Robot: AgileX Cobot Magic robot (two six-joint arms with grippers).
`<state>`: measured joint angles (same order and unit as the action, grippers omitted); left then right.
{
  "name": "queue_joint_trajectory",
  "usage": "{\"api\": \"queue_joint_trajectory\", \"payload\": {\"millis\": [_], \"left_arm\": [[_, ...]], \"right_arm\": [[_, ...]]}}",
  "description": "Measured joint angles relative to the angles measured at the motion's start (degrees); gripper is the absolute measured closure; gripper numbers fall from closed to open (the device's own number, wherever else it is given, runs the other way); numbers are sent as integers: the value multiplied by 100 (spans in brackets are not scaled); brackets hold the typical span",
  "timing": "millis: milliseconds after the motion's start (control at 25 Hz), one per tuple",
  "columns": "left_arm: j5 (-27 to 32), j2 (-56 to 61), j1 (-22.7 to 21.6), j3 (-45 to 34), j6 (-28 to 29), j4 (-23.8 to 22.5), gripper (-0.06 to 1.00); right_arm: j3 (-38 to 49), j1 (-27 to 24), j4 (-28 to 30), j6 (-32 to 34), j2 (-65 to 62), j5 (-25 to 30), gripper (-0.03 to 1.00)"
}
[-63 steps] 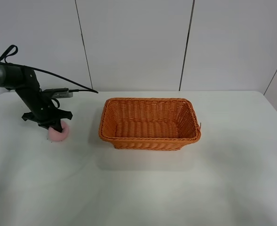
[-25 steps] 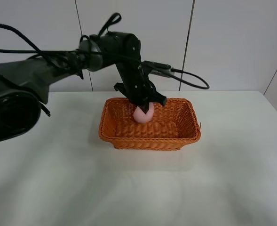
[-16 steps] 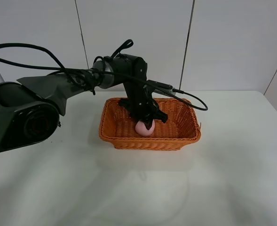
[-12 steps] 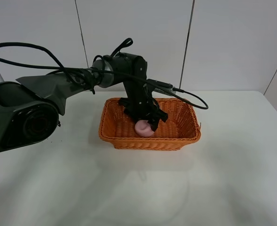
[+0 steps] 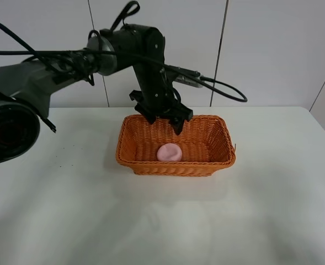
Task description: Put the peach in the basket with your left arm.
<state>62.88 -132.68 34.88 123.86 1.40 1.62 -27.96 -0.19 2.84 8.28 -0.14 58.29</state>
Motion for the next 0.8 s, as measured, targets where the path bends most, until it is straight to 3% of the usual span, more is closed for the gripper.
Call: {"api": "queue_joint_trajectory", "payload": {"millis": [120, 480, 800], "left_arm": [[90, 160, -278, 1, 0, -89, 8], [147, 177, -1854, 1, -140, -162, 8], [147, 177, -2918, 1, -216, -198, 8]], "right_arm": [[0, 0, -2, 0, 0, 0, 27], [0, 0, -7, 0, 0, 0, 27], [0, 0, -7, 0, 0, 0, 27]]}}
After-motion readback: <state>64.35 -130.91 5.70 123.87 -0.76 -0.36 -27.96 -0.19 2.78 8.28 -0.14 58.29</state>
